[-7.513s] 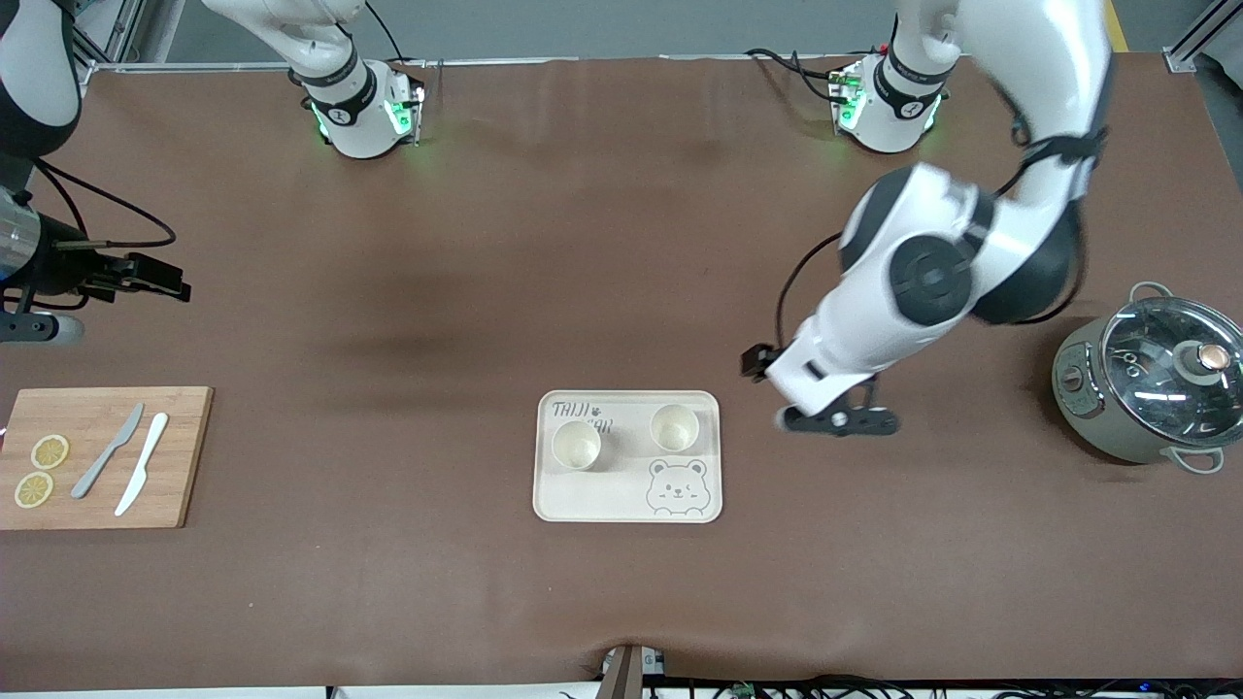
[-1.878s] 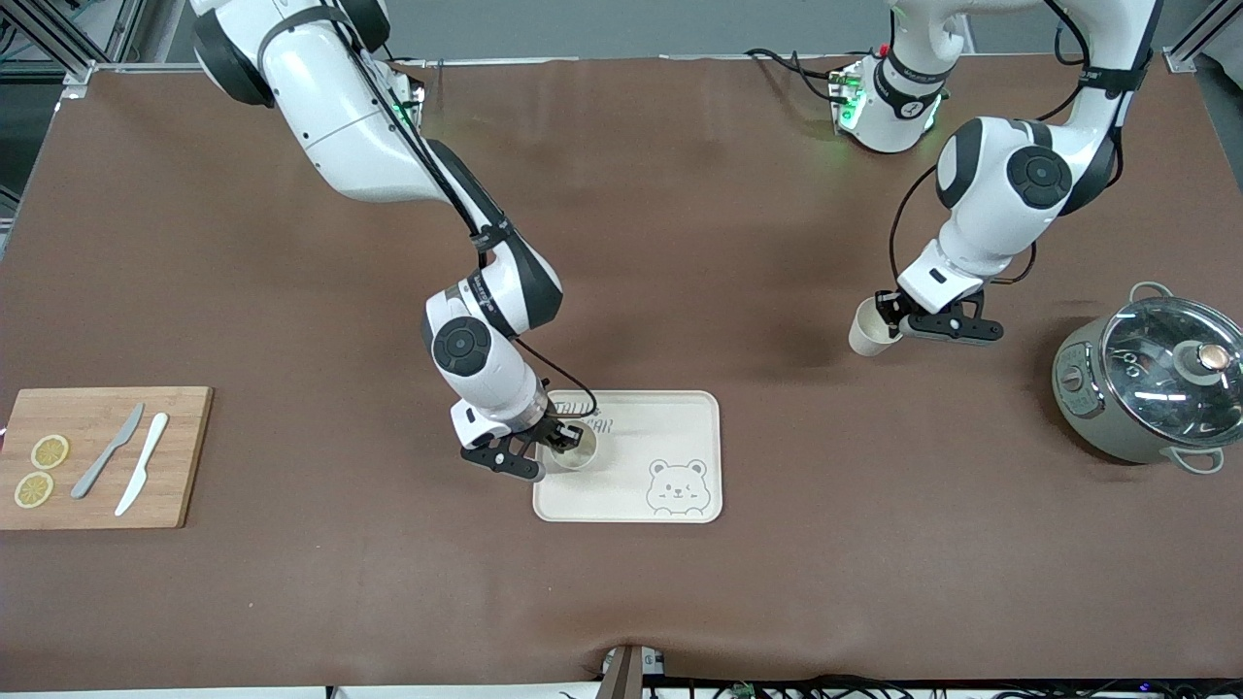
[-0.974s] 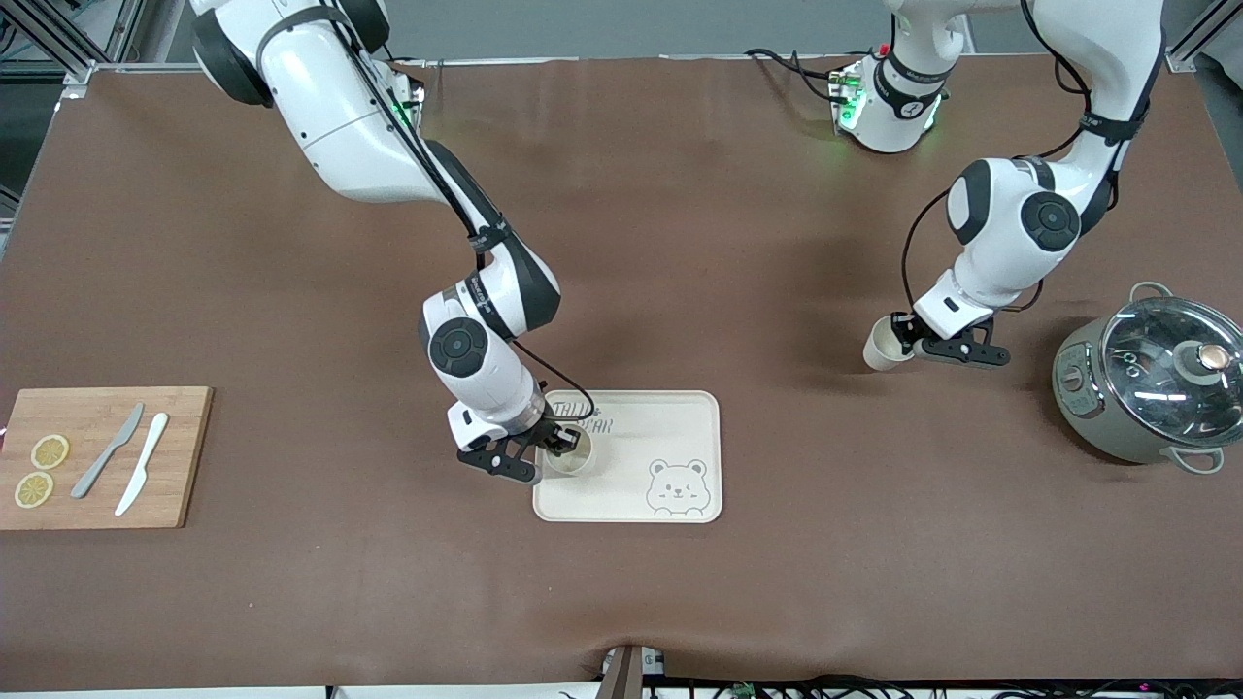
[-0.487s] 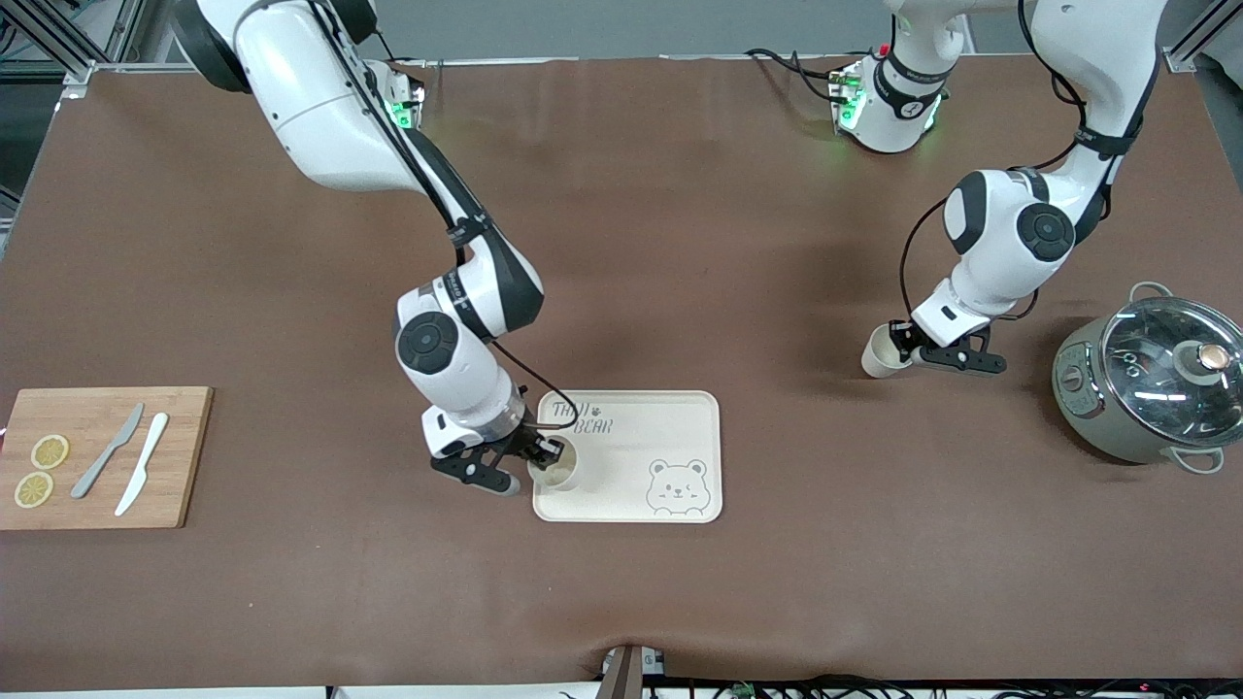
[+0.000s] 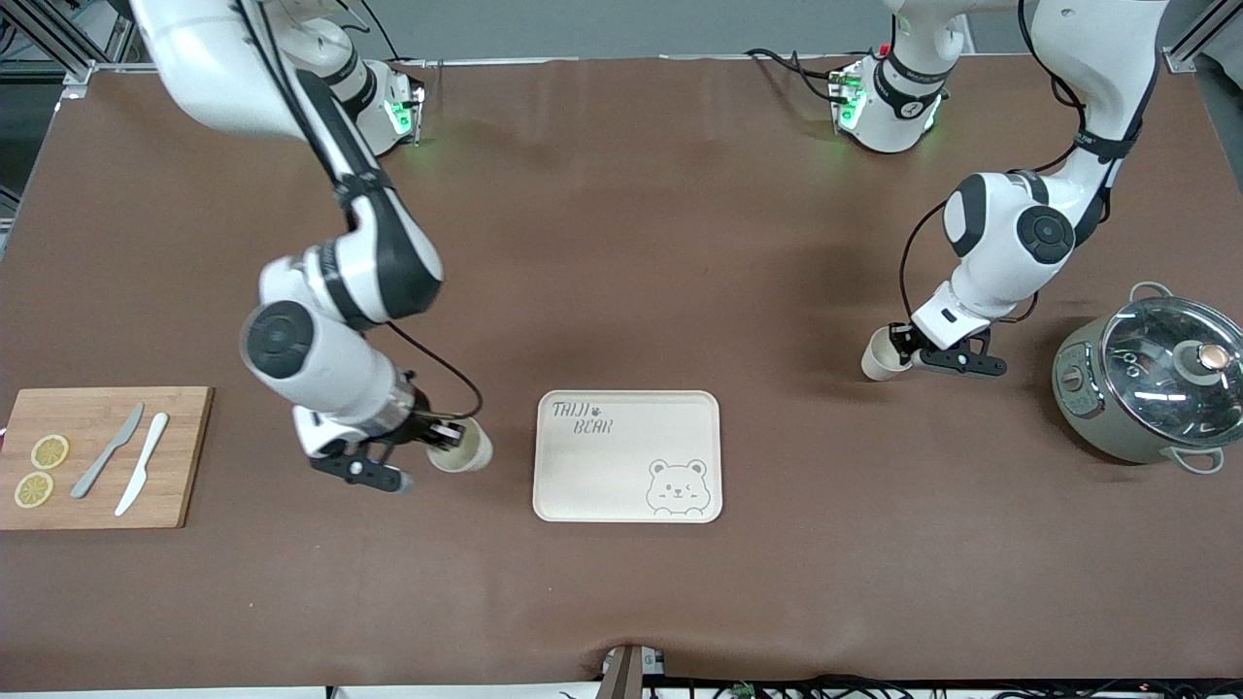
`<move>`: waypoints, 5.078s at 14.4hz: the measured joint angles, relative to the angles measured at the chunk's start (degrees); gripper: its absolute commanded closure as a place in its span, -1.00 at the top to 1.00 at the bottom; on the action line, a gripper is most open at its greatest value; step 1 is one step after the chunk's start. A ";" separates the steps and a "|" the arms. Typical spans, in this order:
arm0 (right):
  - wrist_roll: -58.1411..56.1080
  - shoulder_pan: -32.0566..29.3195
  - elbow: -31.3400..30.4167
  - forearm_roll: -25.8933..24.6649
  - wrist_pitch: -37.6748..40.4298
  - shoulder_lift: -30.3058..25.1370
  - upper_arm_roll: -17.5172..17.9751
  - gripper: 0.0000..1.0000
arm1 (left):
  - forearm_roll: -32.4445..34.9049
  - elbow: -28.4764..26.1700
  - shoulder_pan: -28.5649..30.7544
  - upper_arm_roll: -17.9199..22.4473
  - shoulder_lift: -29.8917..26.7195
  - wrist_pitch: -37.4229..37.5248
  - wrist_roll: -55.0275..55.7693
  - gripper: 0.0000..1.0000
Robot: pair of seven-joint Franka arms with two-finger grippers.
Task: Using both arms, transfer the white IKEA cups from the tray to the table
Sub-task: 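Carry the cup with the right gripper toward the wooden board, then set the cup beside the pot and open the left gripper, then lower the cup with the right gripper while the left gripper withdraws, then open the right gripper beside the board and draw it back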
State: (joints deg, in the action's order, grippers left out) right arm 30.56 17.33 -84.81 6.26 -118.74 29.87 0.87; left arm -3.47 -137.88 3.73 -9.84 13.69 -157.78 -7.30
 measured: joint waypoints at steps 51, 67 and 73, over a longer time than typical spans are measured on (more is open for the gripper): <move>-44.31 -21.41 -23.79 0.38 -29.86 2.99 0.90 -0.86 | -0.02 55.53 -6.19 6.17 -14.63 74.45 8.93 1.00; -44.29 -21.42 -18.41 0.47 -19.47 2.19 0.83 1.00 | 3.41 55.31 -6.34 7.09 -14.33 70.83 4.70 1.00; -44.29 -22.07 -9.54 0.50 -4.25 0.19 0.49 1.00 | 4.00 55.24 -6.80 6.95 -13.53 73.80 3.91 1.00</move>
State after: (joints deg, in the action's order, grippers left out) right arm -13.73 -4.74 -94.35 6.77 -122.99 30.07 1.37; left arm 0.52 -82.64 -3.07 -2.89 0.16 -83.97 -3.39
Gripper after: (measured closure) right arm 0.000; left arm 0.000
